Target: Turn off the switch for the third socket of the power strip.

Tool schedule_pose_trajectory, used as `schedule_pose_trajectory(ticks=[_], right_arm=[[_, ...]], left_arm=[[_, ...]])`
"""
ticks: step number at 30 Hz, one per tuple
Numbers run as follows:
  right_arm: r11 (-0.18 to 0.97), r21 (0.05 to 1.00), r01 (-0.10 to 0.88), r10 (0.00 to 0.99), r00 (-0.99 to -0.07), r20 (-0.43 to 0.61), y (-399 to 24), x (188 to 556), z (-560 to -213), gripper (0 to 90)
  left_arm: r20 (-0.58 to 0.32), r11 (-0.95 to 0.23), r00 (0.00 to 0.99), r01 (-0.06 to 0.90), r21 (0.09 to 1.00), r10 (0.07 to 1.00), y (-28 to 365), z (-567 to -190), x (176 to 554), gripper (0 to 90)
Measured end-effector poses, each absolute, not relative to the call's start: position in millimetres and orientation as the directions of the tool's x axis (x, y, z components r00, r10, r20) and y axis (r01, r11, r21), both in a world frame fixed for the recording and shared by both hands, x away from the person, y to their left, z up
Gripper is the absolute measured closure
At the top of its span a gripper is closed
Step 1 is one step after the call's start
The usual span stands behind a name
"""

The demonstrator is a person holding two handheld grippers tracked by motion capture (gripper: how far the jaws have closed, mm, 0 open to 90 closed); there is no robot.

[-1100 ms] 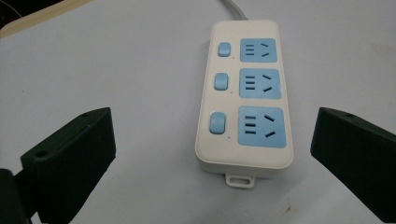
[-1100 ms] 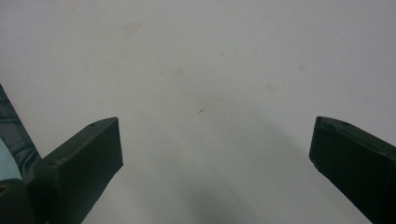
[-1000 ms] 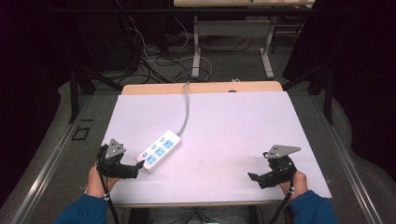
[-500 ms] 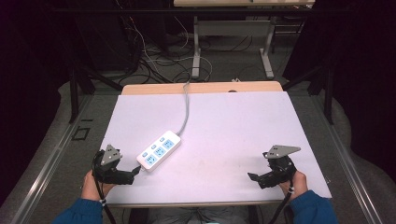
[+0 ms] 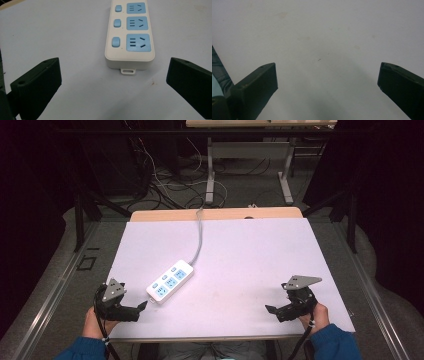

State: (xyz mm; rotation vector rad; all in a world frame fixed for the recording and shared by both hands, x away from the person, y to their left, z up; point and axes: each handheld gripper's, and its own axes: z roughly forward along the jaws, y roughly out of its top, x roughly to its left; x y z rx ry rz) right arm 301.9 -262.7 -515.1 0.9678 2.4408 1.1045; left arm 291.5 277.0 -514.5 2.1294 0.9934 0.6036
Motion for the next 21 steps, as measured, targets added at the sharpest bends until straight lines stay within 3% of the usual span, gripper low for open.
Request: schedule_pose_trajectory(ticks=[21], right_arm=[[0.476, 0.751, 0.458, 0.685, -0.729, 0.010, -262.6, 301.3, -515.1, 2.2]], left_arm=[[0.129, -0.471, 0.601, 0.456, 0.755, 0.789, 282.7, -517.2, 282.5, 0.1]])
